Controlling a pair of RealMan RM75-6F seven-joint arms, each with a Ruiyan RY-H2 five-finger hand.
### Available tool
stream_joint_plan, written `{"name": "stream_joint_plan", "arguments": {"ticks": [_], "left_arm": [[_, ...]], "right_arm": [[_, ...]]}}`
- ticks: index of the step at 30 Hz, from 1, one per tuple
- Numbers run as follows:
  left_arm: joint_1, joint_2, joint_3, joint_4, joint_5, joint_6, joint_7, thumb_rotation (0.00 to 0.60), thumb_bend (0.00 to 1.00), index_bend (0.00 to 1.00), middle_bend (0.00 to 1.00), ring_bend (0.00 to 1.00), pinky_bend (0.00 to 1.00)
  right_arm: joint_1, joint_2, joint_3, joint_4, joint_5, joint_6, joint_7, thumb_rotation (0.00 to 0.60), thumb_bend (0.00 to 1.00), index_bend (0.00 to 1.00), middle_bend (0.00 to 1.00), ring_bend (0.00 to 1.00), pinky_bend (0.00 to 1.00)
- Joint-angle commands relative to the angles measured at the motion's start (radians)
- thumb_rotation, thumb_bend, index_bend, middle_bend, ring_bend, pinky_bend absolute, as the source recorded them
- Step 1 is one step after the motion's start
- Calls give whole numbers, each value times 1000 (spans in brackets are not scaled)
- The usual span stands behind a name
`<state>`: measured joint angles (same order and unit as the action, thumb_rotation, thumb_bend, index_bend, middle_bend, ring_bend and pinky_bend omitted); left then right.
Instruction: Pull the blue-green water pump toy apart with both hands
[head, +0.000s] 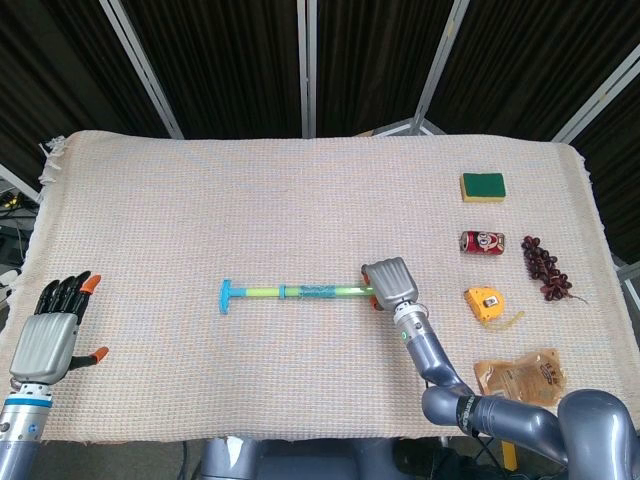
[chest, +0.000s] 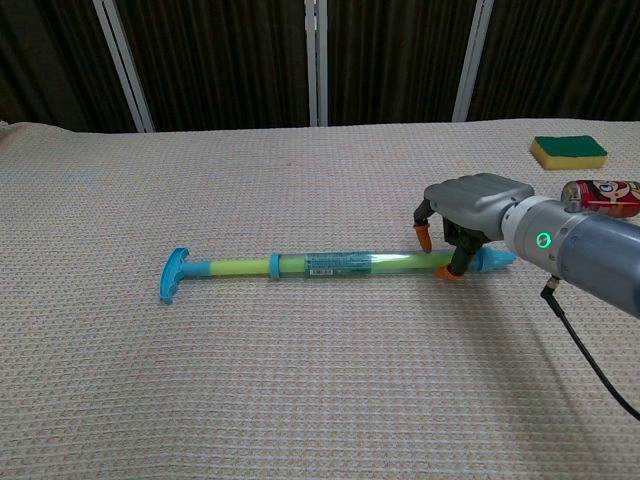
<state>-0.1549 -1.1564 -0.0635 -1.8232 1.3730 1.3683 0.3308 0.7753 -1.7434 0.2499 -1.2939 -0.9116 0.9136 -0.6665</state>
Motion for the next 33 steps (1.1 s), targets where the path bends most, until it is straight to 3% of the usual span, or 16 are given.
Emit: {"name": "stream_joint_plan", "arguments": {"ticks": [1,4,7,10,18,22,33], "left_arm": [[-33,-21,-23,26,3,-22,7,600,0,6,470,498,529],[-95,-57,-47,82,23,-84,-14,600,29,128,671,677,770],[-170,-119,-70,179,57,-151,-63,600,110,267,768,761,921],[-234,-178,-86,258,79,-208,-113,600,143,320,812,802,993],[-378,-314,-111,407,40,-390,-198,600,147,337,836,823,1000],[-424,-380,-119,469,-5,-451,-188,600,202,340,836,823,1000],[-486,-499,-122,585,-47,-495,-185,600,308,357,836,823,1000]], "right_arm": [[-4,9,-4,-18,11,4,8,600,317,604,1000,1000,1000],[-8,19,-3,-47,35,5,15,600,320,605,1000,1000,1000],[-7,32,-2,-79,66,8,7,600,320,605,1000,1000,1000],[-3,40,-1,-102,91,16,-6,600,320,609,1000,1000,1000],[13,48,-5,-130,134,45,-35,600,331,614,1000,1000,1000],[20,49,-5,-135,158,46,-35,600,332,614,1000,1000,1000],[35,60,-11,-145,188,45,-28,600,334,614,1000,1000,1000]]}}
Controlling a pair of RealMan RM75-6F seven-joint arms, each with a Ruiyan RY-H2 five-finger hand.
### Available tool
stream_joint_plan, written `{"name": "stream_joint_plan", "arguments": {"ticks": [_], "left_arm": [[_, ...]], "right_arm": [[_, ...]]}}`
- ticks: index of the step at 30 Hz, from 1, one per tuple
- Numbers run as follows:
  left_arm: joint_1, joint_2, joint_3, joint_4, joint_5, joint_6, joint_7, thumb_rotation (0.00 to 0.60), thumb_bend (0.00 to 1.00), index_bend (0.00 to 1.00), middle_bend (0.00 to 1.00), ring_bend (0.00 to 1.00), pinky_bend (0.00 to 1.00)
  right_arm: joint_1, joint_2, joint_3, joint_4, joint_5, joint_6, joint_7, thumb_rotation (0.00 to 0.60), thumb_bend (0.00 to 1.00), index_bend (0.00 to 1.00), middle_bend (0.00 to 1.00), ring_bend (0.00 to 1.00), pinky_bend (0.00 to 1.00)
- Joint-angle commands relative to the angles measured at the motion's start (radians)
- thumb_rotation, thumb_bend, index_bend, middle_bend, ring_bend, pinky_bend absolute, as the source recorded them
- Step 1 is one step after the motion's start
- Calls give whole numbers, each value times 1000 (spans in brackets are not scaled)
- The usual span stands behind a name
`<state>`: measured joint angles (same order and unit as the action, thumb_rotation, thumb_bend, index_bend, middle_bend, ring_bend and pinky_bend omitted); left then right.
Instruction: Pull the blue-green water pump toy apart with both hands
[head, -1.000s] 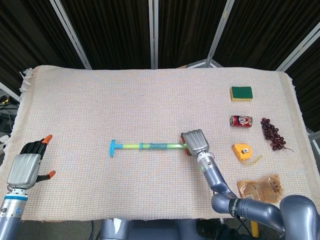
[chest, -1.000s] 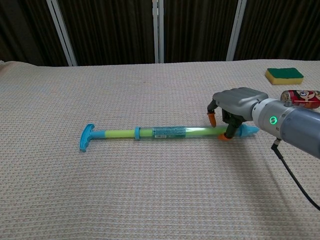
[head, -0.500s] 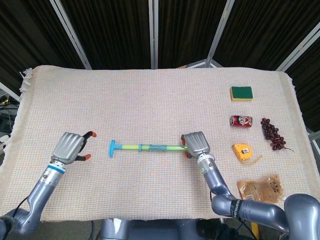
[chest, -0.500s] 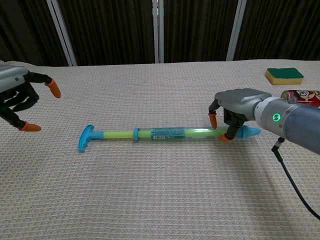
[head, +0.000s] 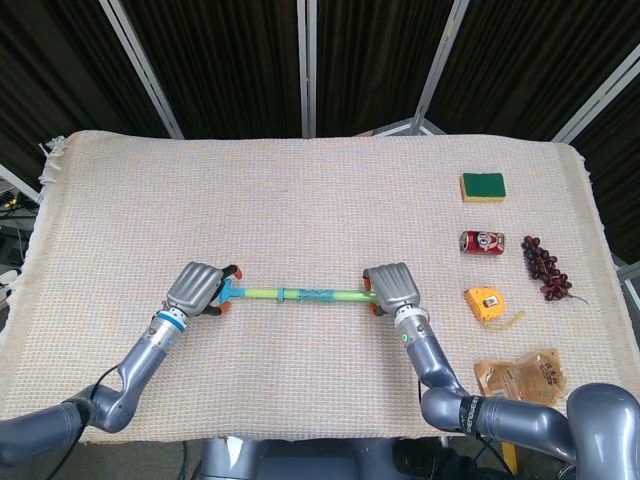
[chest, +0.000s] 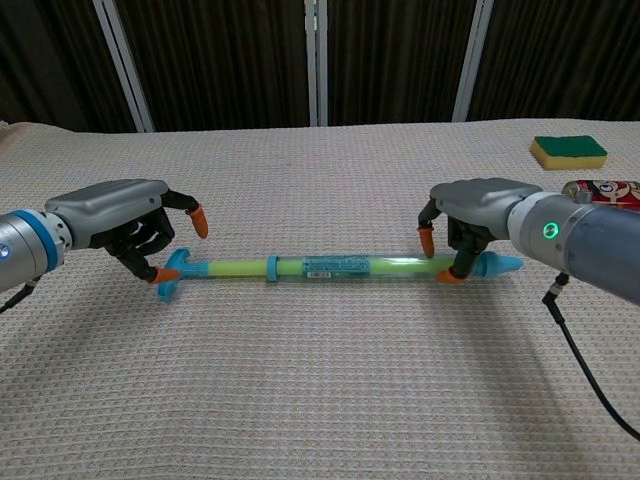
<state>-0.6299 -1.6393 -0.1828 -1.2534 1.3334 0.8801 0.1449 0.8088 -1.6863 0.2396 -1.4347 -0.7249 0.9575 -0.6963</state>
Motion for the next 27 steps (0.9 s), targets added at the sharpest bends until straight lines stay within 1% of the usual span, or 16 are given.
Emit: {"name": "stream_joint_plan", "arguments": {"ticks": [1,5,10,14,23,27], "left_arm": [[-19,-27,-4,28,-11,-11,2,600,314,359,836,823,1000],[-36,-55,-2,57,-23,-24,5,600,326,377,836,823,1000],[-43,-77,3,79,-35,-20,18,600,387,396,836,823,1000],[-44,-90,4,97,-49,-12,29,600,393,408,836,823,1000],[-45,-101,16,118,-60,-10,11,600,393,425,836,823,1000],[-46,-102,19,125,-63,-11,6,600,394,464,836,823,1000]], "right_arm": [[2,5,0,-9,5,1,5,600,334,614,1000,1000,1000],[9,12,-3,-15,13,3,4,600,334,614,1000,1000,1000],[16,14,-7,-21,21,7,4,600,334,614,1000,1000,1000],[21,16,-12,-27,26,11,4,600,334,614,1000,1000,1000],[30,16,-20,-35,31,23,6,600,335,614,1000,1000,1000],[33,17,-22,-37,34,28,9,600,334,615,1000,1000,1000]]}}
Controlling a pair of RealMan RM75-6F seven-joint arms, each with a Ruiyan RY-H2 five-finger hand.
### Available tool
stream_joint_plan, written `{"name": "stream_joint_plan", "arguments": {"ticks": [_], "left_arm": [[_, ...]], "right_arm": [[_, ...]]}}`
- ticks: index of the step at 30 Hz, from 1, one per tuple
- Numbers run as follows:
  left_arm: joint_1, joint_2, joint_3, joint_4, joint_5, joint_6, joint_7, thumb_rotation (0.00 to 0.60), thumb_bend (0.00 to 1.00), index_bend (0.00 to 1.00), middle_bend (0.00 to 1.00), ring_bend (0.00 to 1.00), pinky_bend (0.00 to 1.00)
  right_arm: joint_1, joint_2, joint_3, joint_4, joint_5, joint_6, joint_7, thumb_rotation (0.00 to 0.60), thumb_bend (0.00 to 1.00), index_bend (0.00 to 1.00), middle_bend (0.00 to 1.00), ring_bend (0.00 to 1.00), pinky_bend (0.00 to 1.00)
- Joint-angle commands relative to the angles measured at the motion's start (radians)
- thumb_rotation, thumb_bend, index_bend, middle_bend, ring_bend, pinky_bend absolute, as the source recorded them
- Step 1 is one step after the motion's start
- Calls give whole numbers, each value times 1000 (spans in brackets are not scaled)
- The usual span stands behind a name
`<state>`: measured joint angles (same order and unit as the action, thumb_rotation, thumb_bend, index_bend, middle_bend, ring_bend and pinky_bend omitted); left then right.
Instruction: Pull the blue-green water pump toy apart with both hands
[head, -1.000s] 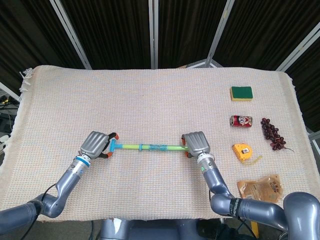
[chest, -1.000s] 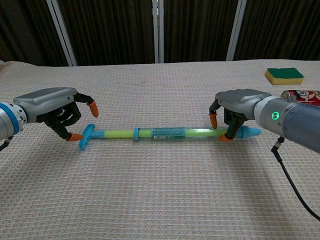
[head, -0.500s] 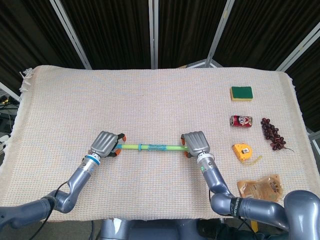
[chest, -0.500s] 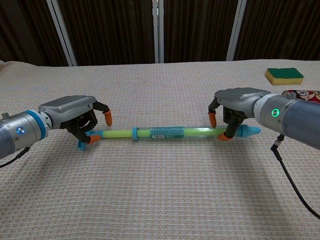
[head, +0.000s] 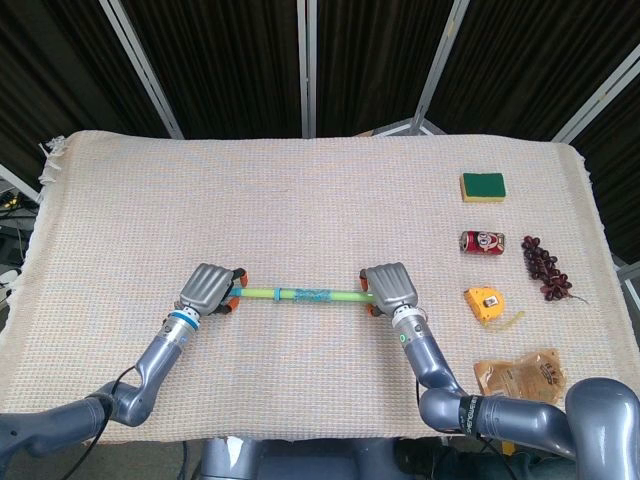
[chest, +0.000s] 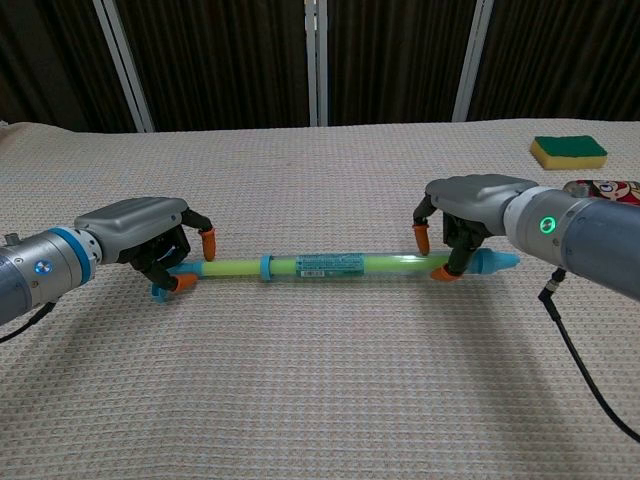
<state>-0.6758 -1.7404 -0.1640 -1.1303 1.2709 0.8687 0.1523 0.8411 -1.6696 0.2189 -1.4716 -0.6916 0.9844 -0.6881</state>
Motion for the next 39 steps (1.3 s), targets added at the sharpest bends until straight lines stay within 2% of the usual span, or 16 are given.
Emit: {"name": "stream_joint_plan", "arguments": {"ticks": [1,6,14,19,29,39], "left_arm": [[-1,-1,1,3,-1,2,-2,600,394,473,836,823,1000],[-6,-2,2,3,-8,-2,0,600,400,508,836,823,1000],[-17,1,-6,-11,-19,2,19,600,541,682,837,823,1000],[-12,22,-8,-27,-28,18,34,600,552,734,841,823,1000],[10,98,-7,-66,-75,24,68,600,552,746,844,823,1000],[36,154,3,-72,-90,37,49,600,554,747,844,823,1000]], "right_arm": [[1,1,-2,-1,1,2,1,600,334,615,1000,1000,1000],[2,5,-6,-3,4,5,6,600,335,617,1000,1000,1000],[3,21,-6,-22,-6,16,15,600,339,621,1000,1000,1000],[-8,54,-8,-49,-37,33,36,600,348,626,1000,1000,1000],[-55,155,-31,-98,-111,70,83,600,367,637,1000,1000,1000],[-98,224,-46,-108,-157,87,138,600,372,640,1000,1000,1000]]}}
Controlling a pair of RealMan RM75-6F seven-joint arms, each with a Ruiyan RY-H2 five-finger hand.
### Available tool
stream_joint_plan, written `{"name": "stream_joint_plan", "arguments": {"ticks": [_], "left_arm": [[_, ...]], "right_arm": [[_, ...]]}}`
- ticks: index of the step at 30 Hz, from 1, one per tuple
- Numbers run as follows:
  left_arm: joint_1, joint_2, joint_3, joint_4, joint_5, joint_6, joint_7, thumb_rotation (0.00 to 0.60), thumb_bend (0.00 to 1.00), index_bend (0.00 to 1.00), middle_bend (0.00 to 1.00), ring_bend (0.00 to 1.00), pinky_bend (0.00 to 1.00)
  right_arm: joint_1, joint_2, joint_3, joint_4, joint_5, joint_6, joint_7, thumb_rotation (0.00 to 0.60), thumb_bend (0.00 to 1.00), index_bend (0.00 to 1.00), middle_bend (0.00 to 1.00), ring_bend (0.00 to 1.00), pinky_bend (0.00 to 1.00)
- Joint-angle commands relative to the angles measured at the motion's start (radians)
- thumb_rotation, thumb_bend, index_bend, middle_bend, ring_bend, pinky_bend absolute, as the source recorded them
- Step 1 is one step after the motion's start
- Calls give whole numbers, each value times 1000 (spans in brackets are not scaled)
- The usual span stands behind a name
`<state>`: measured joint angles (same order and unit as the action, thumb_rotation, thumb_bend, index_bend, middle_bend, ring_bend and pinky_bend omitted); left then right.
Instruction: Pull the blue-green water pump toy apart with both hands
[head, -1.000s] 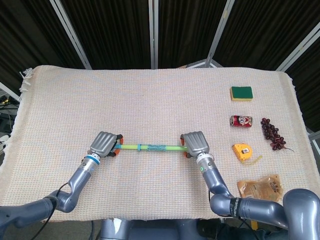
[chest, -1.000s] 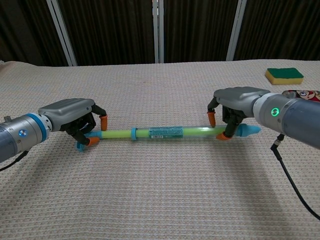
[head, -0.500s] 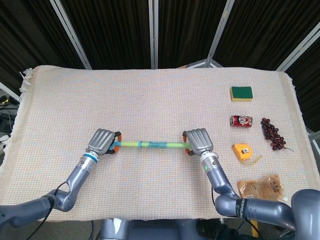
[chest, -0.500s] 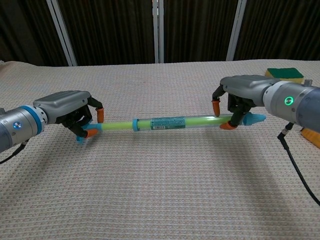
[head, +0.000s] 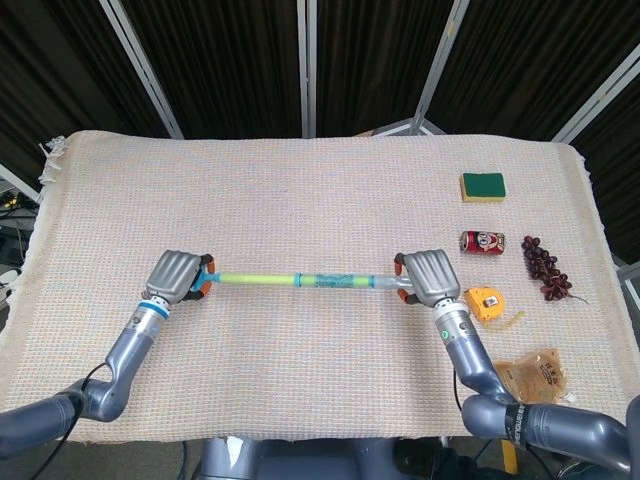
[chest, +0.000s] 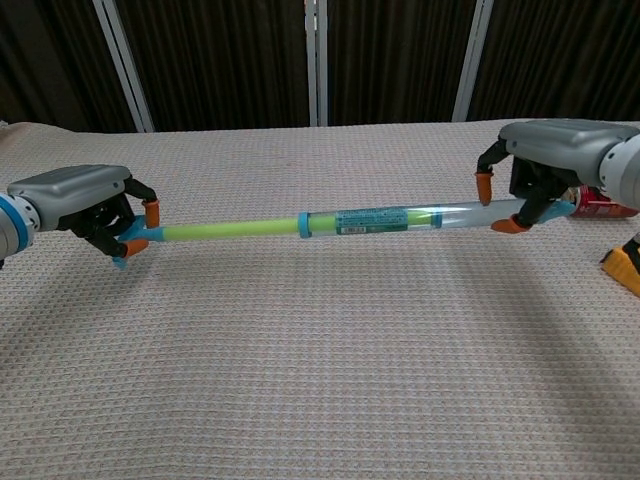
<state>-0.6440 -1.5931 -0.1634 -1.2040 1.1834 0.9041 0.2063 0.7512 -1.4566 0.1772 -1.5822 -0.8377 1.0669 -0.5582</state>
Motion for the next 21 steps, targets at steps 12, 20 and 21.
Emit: {"name": "stream_joint_plan", "arguments": {"ticks": [12,20,21], "left_arm": [[27,21,20,51,-11,-7,-49,600,556,749,844,823,1000],[38,7,31,94,13,-1,-102,600,558,755,844,823,1000],[39,6,32,98,15,0,-107,600,558,754,844,823,1000]], "right_arm": [[-46,72,-10,33,-39,9,58,600,379,643,1000,1000,1000],[-65,92,-13,50,-53,1,89,600,378,645,1000,1000,1000],[-67,92,-14,54,-54,-2,94,600,379,645,1000,1000,1000]]}}
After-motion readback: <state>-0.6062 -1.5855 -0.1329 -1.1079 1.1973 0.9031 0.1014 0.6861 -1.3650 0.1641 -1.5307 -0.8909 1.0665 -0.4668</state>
